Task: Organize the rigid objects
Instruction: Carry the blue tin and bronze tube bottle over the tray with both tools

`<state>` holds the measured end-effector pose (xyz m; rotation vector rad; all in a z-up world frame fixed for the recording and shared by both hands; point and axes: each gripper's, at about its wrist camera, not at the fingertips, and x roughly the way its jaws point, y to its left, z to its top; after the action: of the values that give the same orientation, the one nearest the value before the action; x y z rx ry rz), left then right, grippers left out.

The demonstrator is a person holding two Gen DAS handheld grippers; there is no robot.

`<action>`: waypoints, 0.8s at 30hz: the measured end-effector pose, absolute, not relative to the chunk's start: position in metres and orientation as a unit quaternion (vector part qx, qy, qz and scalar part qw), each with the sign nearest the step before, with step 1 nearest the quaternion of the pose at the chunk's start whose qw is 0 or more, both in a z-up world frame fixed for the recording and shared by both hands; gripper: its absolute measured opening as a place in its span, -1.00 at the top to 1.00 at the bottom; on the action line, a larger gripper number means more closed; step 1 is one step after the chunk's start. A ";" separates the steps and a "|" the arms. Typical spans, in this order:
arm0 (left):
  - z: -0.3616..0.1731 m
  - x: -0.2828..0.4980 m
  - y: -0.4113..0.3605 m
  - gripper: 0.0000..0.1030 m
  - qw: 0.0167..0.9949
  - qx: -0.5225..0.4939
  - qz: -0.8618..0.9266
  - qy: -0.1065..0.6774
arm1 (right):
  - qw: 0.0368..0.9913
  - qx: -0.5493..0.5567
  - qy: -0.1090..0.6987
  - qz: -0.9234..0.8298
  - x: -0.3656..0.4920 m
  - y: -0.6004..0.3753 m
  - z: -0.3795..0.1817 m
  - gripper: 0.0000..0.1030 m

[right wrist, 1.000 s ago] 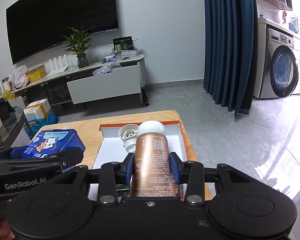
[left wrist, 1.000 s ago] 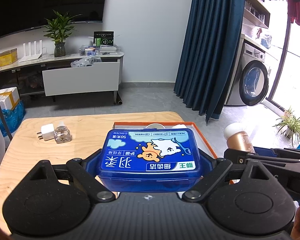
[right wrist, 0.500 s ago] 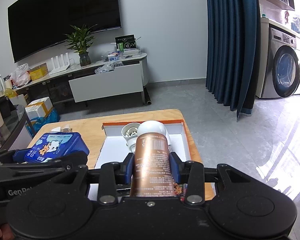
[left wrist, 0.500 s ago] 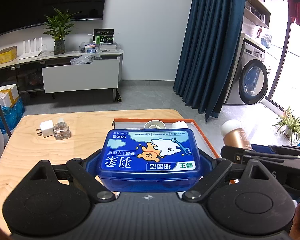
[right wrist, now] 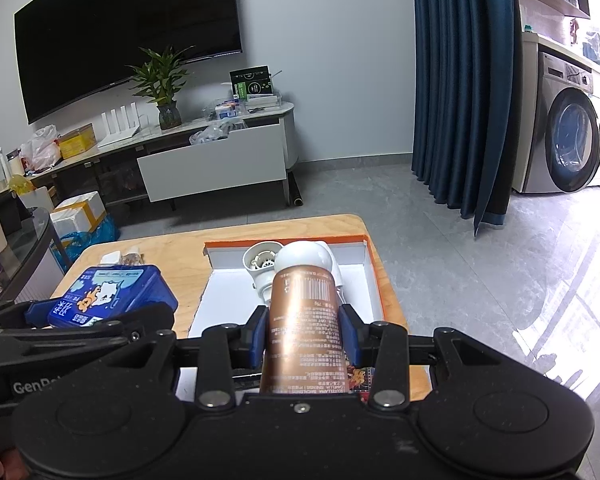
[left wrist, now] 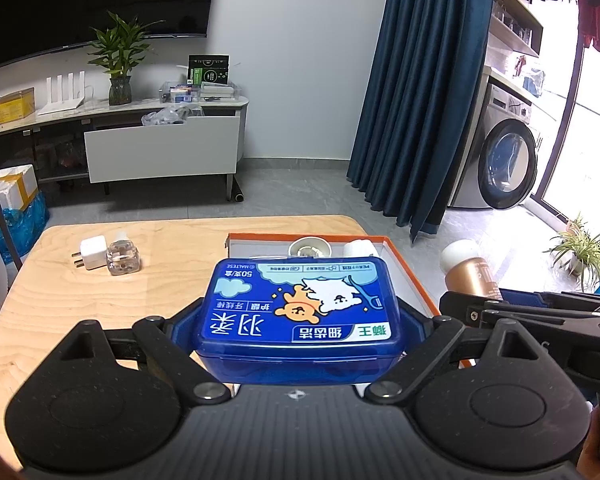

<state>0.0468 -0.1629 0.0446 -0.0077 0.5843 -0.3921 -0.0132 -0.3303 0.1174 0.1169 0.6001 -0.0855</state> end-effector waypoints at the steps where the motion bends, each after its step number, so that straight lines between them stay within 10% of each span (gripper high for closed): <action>1: 0.044 0.047 -0.162 -0.82 0.939 -0.004 -0.192 0.287 | 0.953 0.057 0.295 -0.042 -0.013 -0.330 0.117 0.09; 24: 0.039 0.048 -0.163 -0.82 0.937 -0.010 -0.192 0.292 | 0.950 0.058 0.303 -0.042 -0.011 -0.334 0.108 0.09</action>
<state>0.0479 -0.1627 0.0392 -0.0203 0.5970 -0.3924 -0.0111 -0.3343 0.1082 0.1184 0.6168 -0.0856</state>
